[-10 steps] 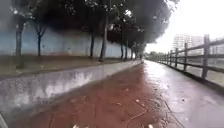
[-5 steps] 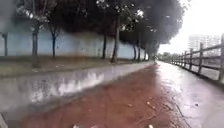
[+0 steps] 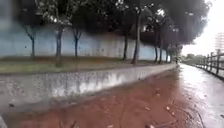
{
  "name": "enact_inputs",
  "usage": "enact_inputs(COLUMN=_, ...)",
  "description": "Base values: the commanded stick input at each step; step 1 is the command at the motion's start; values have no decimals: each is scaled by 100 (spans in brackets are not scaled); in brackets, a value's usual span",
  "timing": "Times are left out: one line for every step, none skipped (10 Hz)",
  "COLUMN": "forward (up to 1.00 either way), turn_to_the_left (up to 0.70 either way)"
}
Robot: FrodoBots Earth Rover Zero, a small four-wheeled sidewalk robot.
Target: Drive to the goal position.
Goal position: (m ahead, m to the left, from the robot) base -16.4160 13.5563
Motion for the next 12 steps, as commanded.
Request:
enact_inputs(forward=0, turn_to_the_left=85)
enact_inputs(forward=0, turn_to_the_left=85)
enact_inputs(forward=0, turn_to_the_left=85)
enact_inputs(forward=0, turn_to_the_left=85)
enact_inputs(forward=0, turn_to_the_left=85)
enact_inputs(forward=0, turn_to_the_left=85)
enact_inputs(forward=0, turn_to_the_left=85)
enact_inputs(forward=0, turn_to_the_left=85)
enact_inputs(forward=0, turn_to_the_left=85)
enact_inputs(forward=0, turn_to_the_left=85)
enact_inputs(forward=0, turn_to_the_left=85)
enact_inputs(forward=0, turn_to_the_left=85)
